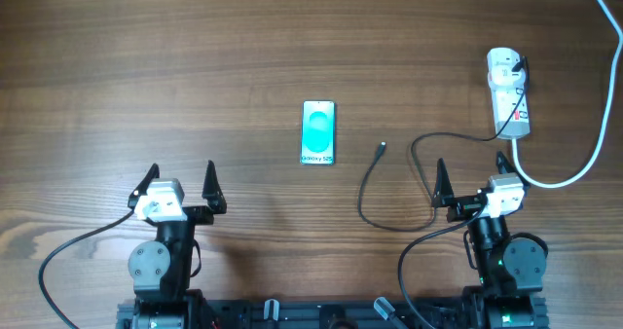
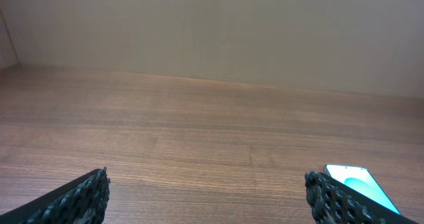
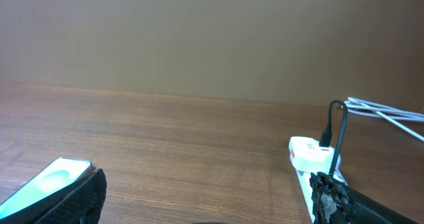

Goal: Plug charger to phone and switch on socket

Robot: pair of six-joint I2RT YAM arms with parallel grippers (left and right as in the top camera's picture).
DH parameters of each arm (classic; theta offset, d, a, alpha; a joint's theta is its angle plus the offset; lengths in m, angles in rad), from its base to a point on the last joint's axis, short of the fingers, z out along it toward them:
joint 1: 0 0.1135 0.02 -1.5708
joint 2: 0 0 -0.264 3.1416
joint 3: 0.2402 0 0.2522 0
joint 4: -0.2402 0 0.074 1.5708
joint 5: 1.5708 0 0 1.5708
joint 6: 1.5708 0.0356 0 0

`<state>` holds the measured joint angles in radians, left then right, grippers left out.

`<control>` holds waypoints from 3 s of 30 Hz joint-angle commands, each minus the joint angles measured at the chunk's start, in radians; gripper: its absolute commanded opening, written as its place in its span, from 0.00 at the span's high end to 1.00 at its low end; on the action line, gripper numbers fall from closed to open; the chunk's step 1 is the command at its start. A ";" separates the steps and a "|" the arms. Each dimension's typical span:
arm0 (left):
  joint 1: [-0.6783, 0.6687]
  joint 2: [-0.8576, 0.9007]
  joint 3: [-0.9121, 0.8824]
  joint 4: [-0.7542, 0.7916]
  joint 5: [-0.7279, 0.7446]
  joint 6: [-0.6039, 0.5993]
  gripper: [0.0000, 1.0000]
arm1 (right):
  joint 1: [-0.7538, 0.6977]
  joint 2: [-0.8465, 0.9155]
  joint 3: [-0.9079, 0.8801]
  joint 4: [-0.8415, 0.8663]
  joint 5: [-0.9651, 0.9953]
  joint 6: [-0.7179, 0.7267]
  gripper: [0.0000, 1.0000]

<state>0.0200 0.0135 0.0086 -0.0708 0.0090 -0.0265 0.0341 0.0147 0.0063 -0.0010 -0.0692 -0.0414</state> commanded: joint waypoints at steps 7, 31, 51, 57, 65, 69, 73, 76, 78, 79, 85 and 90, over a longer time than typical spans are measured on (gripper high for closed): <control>0.004 -0.007 -0.003 -0.006 0.019 0.019 0.00 | 0.004 -0.007 -0.001 0.002 0.017 0.016 0.00; 0.004 -0.007 -0.003 -0.006 0.019 0.019 0.00 | 0.004 -0.007 -0.001 0.002 0.017 0.016 0.00; 0.004 -0.007 -0.003 -0.006 0.019 0.019 0.00 | 0.004 -0.007 -0.001 0.002 0.017 0.015 0.00; 0.003 -0.007 -0.003 -0.005 0.038 0.018 0.00 | 0.004 -0.007 -0.001 0.002 0.017 0.016 0.00; 0.003 -0.007 -0.003 0.121 0.375 -0.124 0.00 | 0.004 -0.007 -0.001 0.002 0.017 0.016 0.00; 0.003 -0.007 -0.003 0.245 0.506 -0.127 0.00 | 0.004 -0.007 -0.001 0.002 0.017 0.016 0.00; 0.004 -0.007 -0.003 0.294 0.557 -0.194 0.00 | 0.004 -0.007 -0.001 0.002 0.017 0.016 0.00; 0.004 -0.007 -0.002 0.324 0.570 -0.206 0.00 | 0.004 -0.007 -0.001 0.002 0.017 0.016 0.00; 0.004 -0.007 0.018 0.300 0.583 -0.245 0.00 | 0.004 -0.007 -0.001 0.002 0.017 0.016 0.00; 0.004 -0.007 0.027 0.268 0.585 -0.244 0.00 | 0.004 -0.007 -0.001 0.002 0.017 0.016 0.00; 0.004 0.023 0.139 0.116 0.612 -0.203 0.00 | 0.004 -0.007 -0.001 0.002 0.017 0.015 0.00; 0.005 0.141 0.311 -0.090 0.526 -0.112 0.00 | 0.004 -0.007 -0.001 0.002 0.017 0.016 0.00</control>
<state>0.0200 0.0681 0.1871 -0.0475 0.5926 -0.2104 0.0341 0.0147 0.0063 -0.0010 -0.0692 -0.0414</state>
